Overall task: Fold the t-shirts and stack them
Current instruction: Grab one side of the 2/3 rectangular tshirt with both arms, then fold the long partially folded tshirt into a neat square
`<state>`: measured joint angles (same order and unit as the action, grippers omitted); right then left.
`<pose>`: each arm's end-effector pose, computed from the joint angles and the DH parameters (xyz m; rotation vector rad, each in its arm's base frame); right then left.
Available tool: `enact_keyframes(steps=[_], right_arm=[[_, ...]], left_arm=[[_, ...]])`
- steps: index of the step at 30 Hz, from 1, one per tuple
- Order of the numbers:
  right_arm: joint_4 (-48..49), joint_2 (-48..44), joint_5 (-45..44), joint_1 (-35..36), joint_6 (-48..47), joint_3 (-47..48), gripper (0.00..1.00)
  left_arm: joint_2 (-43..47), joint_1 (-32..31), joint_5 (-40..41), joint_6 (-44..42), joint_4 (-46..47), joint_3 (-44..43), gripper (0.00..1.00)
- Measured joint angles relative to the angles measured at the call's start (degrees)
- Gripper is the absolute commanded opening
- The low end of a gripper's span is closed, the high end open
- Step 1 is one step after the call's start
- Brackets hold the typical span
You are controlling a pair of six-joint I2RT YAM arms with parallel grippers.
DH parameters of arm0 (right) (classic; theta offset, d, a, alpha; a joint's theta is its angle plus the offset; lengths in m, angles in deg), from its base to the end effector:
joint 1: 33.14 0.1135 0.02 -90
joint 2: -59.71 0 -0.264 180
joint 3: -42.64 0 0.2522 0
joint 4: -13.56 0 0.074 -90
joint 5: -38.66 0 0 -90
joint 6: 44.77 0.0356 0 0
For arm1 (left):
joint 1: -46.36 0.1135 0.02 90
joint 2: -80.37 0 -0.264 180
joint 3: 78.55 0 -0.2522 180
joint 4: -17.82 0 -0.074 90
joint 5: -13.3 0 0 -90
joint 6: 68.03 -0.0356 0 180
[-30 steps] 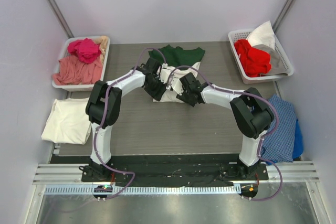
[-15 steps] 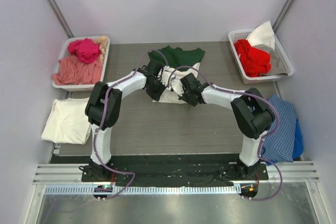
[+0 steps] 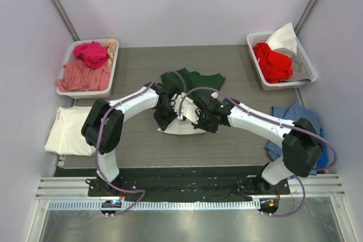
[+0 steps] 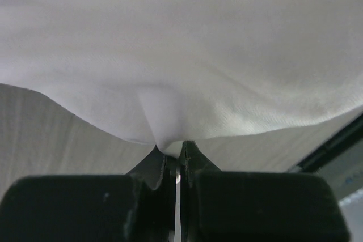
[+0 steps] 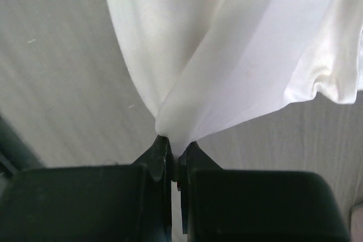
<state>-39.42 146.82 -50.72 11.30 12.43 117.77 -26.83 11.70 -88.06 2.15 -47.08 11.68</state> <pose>0.2138 0.2102 0.2255 -1.6921 2.1129 0.0755 0.2866 -0.2066 0.1822 1.3991 2.6738 -0.3237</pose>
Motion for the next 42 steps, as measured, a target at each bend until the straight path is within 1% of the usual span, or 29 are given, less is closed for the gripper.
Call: enact_keyframes(steps=[4, 8, 11, 15, 21, 25, 31, 34, 38, 42], right_arm=[[-6.3, -1.3, 2.2, 3.3, 0.4, 0.7, 0.01], [-9.0, -4.4, 2.3, 4.3, 1.2, 0.8, 0.01], [-9.3, -7.0, 0.4, 4.2, 1.6, 1.5, 0.01], [-8.8, -8.5, -4.5, 4.2, 1.6, 3.3, 0.01], [-7.5, -7.0, -11.4, 2.8, 0.0, 5.2, 0.01], [-6.0, -2.9, -13.9, -0.9, -2.1, 8.0, 0.01], [-3.3, 3.9, -14.0, -7.4, -5.6, 13.6, 0.01], [-1.9, 8.3, -13.6, -10.3, -7.2, 17.4, 0.01], [-1.0, 14.6, -13.0, -12.7, -8.6, 22.1, 0.01], [-0.3, 18.8, -12.5, -13.8, -9.4, 24.5, 0.01]], left_arm=[[5.2, -1.7, -0.2, -0.6, -5.0, 1.9, 0.00], [11.1, -1.9, -0.7, -0.5, -7.9, 2.5, 0.00], [13.7, -1.9, -0.6, -0.3, -8.5, 2.3, 0.00], [13.4, -1.9, 0.7, 0.0, -8.8, -0.8, 0.00], [7.1, -1.1, 4.2, 0.1, -7.3, -11.4, 0.00], [-0.4, 0.5, 5.4, 0.0, -6.0, -20.0, 0.00], [-10.2, 2.9, 6.2, -0.6, -5.2, -28.5, 0.00], [-13.4, 3.6, 6.6, -1.2, -5.1, -31.7, 0.00], [-16.7, 5.0, 7.3, -1.7, -5.2, -36.3, 0.00], [-20.2, 6.5, 8.2, -2.4, -5.5, -42.5, 0.00]])
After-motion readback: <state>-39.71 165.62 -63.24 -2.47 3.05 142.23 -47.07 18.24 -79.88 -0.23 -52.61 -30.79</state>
